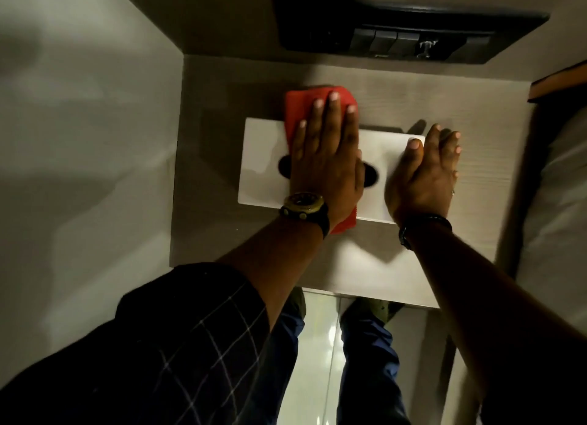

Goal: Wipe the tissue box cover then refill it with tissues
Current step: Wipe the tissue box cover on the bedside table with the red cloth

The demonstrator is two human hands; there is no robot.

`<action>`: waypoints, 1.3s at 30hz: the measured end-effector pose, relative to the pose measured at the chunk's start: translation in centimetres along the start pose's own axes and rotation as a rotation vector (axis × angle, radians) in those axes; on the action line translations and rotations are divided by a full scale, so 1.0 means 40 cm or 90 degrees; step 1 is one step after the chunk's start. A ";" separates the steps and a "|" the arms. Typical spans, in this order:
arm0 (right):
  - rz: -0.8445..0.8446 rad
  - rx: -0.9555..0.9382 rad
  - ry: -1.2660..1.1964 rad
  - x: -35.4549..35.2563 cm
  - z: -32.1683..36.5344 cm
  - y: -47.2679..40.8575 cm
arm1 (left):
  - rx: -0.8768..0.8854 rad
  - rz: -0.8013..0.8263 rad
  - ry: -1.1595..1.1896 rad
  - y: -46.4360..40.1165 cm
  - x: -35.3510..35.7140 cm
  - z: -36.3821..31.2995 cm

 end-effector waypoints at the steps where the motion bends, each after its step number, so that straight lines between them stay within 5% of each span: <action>1: 0.001 0.000 0.002 -0.001 0.001 0.000 | 0.010 0.004 0.000 -0.001 0.003 -0.004; 8: -0.007 -0.005 -0.001 0.000 -0.007 -0.004 | 0.072 -0.013 0.101 -0.010 -0.044 0.075; 13: -0.015 -0.008 0.021 -0.002 -0.012 -0.005 | 0.016 0.017 -0.008 -0.012 -0.065 0.246; 19: -0.036 -0.016 0.034 -0.032 0.015 0.007 | -0.008 0.033 -0.008 -0.008 -0.055 0.245; 23: -0.164 -0.207 -0.106 -0.019 0.159 0.062 | -0.011 0.038 0.002 -0.012 -0.048 0.250; 27: 0.026 -0.356 0.013 0.087 0.270 0.129 | -0.013 0.055 0.011 -0.015 -0.037 0.252; 32: 0.029 -0.419 0.119 0.096 0.210 0.124 | -0.001 0.027 0.014 -0.010 -0.037 0.254; 39: -0.005 -0.289 0.197 0.013 0.093 0.096 | -0.004 0.018 0.006 -0.007 -0.038 0.252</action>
Point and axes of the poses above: each hand's wrist, its own y-axis away from the middle knuckle, its own x-axis out of the palm, z = x × y, the point moved 1 cm from there along -y, towards the middle knuckle, and after that the axes turned 8 degrees about -x, right-handed, at the moved point
